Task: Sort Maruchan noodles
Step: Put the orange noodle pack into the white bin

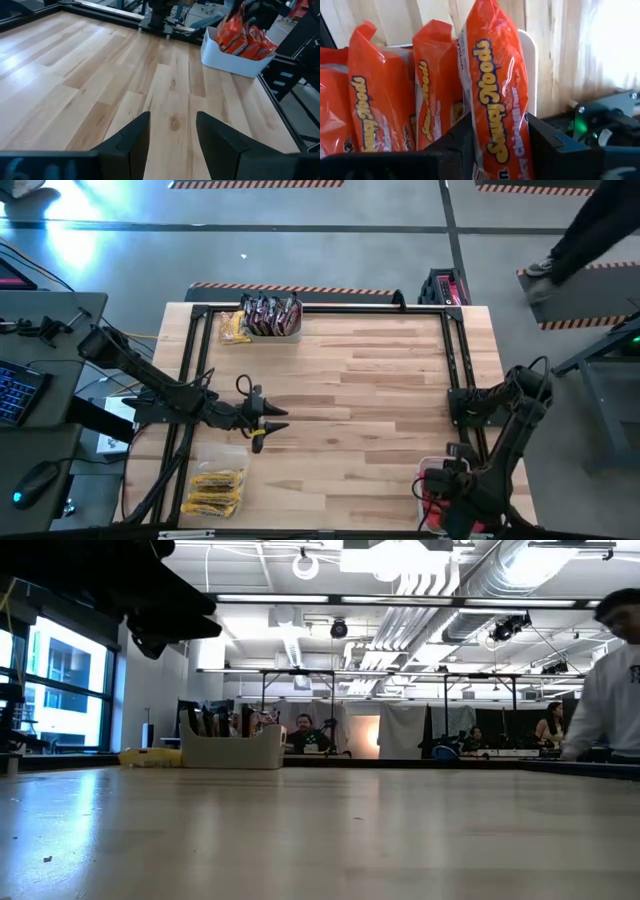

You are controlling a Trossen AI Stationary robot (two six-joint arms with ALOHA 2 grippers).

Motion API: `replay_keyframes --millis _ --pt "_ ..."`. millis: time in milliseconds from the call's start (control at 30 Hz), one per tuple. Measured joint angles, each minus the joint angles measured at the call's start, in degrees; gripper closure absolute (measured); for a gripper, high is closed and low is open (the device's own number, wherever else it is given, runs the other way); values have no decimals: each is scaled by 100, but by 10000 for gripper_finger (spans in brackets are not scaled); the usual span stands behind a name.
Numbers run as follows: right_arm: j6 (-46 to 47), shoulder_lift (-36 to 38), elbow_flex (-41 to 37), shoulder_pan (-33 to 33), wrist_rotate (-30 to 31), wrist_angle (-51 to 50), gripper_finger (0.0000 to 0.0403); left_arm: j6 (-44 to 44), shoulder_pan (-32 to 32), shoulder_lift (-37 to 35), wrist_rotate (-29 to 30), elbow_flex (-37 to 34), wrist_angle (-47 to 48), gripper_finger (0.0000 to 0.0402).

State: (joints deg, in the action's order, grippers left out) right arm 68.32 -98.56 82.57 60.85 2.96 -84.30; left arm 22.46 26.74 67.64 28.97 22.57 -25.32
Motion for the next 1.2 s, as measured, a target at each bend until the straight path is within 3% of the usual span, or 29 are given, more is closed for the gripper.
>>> replay_keyframes --millis 300,733,1200 --pt "136 236 -138 18 175 459 291 4 -2 0 11 0 -2 251" --pt "806 389 -138 491 1112 682 291 7 -2 0 11 0 13 251" --pt "623 717 -278 490 1607 866 291 -2 -4 0 11 0 28 251"
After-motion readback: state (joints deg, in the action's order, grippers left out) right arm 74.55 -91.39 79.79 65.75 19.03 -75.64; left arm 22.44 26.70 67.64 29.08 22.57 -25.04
